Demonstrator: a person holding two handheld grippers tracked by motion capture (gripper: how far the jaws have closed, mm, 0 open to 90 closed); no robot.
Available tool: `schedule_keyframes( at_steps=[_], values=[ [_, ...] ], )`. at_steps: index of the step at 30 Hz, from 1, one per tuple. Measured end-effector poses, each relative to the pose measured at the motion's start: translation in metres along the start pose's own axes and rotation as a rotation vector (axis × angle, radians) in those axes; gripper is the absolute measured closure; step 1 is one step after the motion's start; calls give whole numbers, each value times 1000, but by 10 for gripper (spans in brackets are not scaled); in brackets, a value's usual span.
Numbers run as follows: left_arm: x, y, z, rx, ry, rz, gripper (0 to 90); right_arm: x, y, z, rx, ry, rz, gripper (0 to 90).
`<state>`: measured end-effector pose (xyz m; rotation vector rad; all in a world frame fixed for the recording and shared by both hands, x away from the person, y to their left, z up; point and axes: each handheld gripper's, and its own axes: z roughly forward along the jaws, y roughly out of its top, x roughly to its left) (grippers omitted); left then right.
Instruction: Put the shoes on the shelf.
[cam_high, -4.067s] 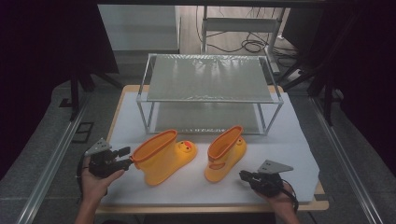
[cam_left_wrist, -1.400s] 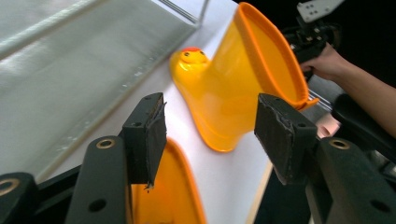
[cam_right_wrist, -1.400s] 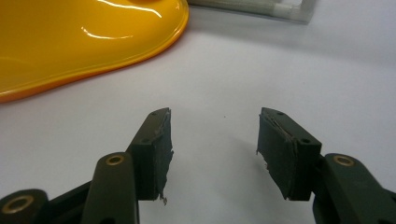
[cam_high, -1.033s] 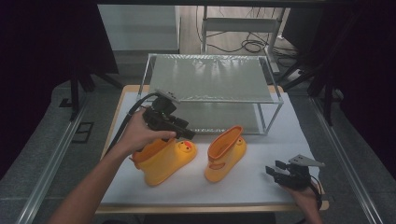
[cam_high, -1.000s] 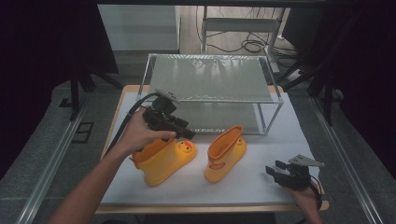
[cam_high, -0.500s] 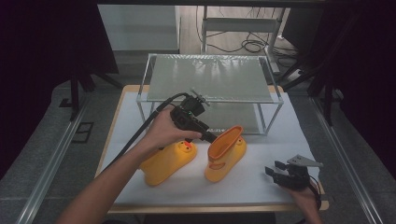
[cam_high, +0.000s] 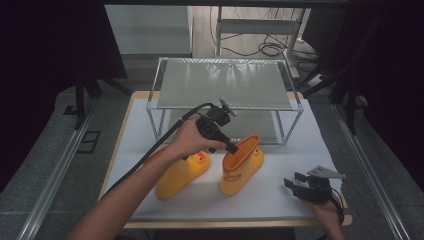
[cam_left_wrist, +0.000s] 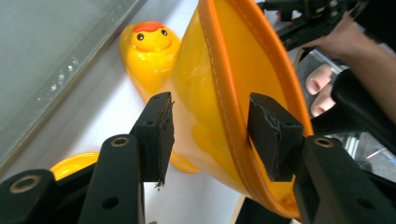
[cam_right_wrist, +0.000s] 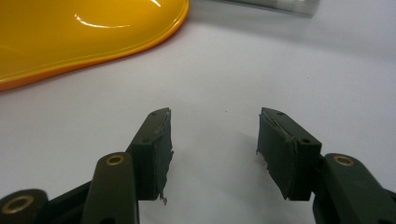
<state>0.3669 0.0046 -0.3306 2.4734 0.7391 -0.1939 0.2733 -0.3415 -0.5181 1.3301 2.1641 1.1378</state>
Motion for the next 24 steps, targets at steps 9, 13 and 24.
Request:
schedule_keyframes(
  at_steps=[9, 13, 24],
  values=[
    [-2, 6, 10, 38, 12, -1, 664, 0, 0, 0, 1, -1, 0, 443],
    [-6, 9, 12, 47, 18, 4, 773, 0, 0, 0, 1, -3, 2, 443],
    [-4, 3, 1, 3, 21, -37, 869, -2, -1, -1, 1, -10, 4, 443]
  ],
)
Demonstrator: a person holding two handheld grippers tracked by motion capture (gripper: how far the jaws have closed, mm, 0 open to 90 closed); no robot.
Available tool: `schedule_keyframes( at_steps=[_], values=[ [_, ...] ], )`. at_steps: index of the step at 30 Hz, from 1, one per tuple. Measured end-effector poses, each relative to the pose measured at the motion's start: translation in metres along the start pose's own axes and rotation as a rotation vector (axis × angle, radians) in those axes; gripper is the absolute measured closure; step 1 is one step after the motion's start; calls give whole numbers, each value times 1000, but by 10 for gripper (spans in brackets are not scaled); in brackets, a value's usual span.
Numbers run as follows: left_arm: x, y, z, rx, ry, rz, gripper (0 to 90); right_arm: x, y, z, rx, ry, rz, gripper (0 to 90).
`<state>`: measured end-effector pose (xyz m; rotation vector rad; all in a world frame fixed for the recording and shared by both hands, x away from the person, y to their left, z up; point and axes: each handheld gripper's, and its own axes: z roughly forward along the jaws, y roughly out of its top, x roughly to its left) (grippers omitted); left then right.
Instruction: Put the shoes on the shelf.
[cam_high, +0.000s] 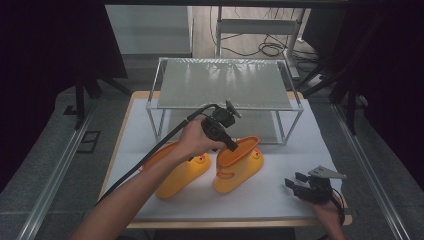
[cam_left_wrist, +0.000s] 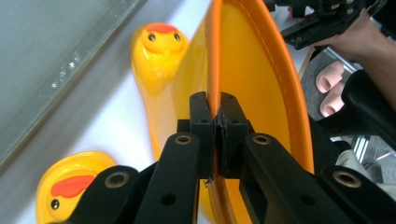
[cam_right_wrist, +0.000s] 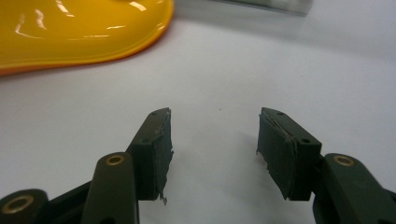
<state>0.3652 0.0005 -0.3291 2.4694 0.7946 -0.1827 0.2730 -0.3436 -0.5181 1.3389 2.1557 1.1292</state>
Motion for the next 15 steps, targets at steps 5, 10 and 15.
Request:
schedule_keyframes(
  at_steps=[5, 10, 15],
  values=[
    [0, -12, -14, -27, -9, -3, 869, -1, 0, -1, -7, -4, 5, 443],
    [-1, -35, -32, -45, 4, -4, 870, 0, 1, -1, -8, -7, 3, 443],
    [2, -60, -47, -53, 9, -2, 869, 1, 1, 0, -5, -5, 6, 443]
  ],
)
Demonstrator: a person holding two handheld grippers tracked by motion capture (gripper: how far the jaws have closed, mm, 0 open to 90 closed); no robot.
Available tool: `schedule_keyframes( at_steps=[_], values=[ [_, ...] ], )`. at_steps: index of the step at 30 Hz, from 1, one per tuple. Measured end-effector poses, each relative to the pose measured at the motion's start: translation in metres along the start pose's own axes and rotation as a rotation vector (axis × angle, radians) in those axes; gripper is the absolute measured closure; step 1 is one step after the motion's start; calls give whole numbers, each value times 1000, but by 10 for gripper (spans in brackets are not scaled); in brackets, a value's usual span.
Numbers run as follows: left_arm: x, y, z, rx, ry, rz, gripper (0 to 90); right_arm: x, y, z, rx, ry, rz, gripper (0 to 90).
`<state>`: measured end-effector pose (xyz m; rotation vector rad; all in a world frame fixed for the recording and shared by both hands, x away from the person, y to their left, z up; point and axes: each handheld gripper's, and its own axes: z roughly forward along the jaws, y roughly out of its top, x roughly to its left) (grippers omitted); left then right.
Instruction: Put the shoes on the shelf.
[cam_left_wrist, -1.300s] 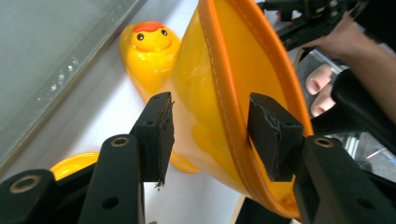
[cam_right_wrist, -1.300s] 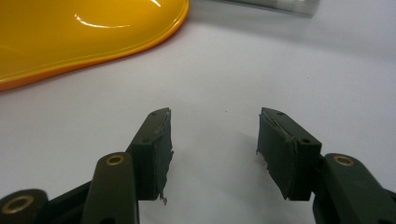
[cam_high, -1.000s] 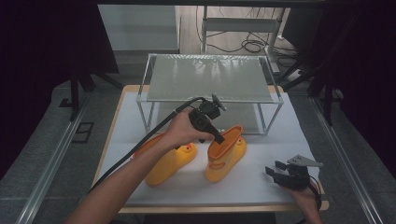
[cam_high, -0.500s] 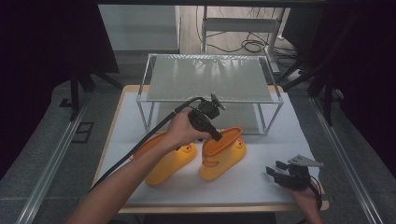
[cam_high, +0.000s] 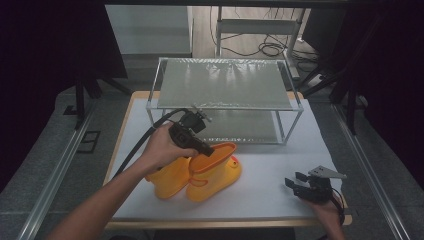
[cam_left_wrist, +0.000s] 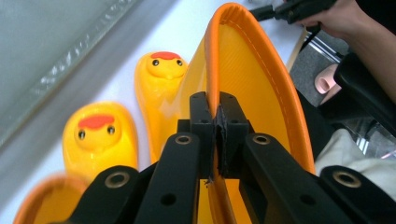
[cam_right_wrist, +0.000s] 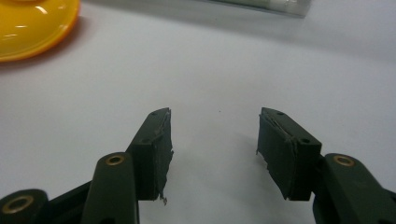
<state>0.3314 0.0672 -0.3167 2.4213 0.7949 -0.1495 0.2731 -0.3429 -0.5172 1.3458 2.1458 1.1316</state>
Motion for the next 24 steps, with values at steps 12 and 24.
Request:
schedule_keyframes(
  at_steps=[12, 24],
  values=[
    [8, -49, -17, -11, -10, -20, 869, 0, -1, 1, 4, -4, 2, 443],
    [8, -65, -20, -17, 32, -15, 786, -1, -2, 3, 5, -4, 6, 443]
  ],
)
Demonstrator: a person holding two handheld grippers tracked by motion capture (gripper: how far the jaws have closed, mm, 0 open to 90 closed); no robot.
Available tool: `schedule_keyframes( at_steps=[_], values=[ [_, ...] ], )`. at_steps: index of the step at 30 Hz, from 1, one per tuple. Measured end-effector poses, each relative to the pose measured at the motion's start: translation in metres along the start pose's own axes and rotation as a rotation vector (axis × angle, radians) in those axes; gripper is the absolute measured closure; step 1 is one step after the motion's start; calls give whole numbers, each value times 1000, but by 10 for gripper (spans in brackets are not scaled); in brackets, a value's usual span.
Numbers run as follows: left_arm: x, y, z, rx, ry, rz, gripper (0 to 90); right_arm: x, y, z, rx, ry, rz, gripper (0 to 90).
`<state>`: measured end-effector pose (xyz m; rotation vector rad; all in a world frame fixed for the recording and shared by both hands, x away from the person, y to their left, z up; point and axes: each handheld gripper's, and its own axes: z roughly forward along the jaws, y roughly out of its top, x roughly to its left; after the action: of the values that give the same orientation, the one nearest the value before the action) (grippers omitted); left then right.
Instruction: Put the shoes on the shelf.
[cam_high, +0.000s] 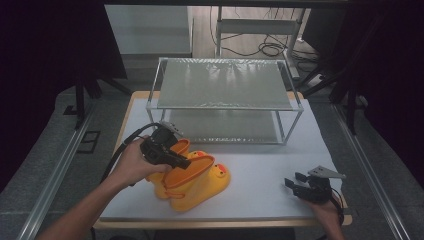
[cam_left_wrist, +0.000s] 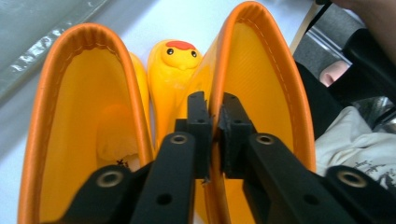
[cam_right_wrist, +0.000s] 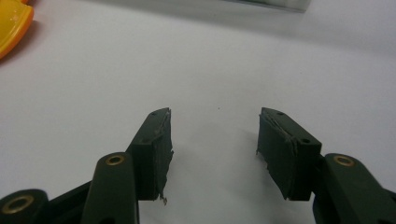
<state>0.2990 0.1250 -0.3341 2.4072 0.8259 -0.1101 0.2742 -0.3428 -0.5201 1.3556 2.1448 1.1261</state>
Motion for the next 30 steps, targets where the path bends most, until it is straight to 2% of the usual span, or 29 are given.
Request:
schedule_keyframes(
  at_steps=[4, 5, 8, 11, 14, 16, 18, 23, 26, 29, 30],
  values=[
    [-3, 4, -1, -3, 13, 7, 648, 1, 0, 0, 1, 0, -1, 443],
    [-4, 6, -1, -8, 13, 4, 648, 1, 0, 0, 1, 0, -1, 443],
    [-3, 9, -4, -15, 16, 1, 518, 0, 0, 0, -1, 0, 0, 443],
    [0, 11, -15, -62, -28, -33, 498, -1, 0, -1, -4, -2, 1, 443],
    [3, 11, -22, -78, -52, -45, 492, -1, 0, -1, 0, -1, 3, 443],
    [6, 10, -27, -83, -50, -50, 480, -1, 0, -1, -2, -2, 5, 443],
    [11, 7, -36, -81, -70, -66, 470, -1, 0, 0, -2, -2, 1, 443],
    [14, 2, -40, -59, -59, -75, 435, -1, 0, 0, 2, 0, -1, 442],
    [16, -1, -39, -39, -56, -78, 412, 0, 0, 0, -2, 0, 3, 442],
    [21, -4, -31, 10, -61, -81, 381, 0, 0, 0, -2, -1, 4, 442],
    [21, -4, -31, 10, -61, -81, 369, 0, 0, 0, -2, -1, 4, 442]
  ],
)
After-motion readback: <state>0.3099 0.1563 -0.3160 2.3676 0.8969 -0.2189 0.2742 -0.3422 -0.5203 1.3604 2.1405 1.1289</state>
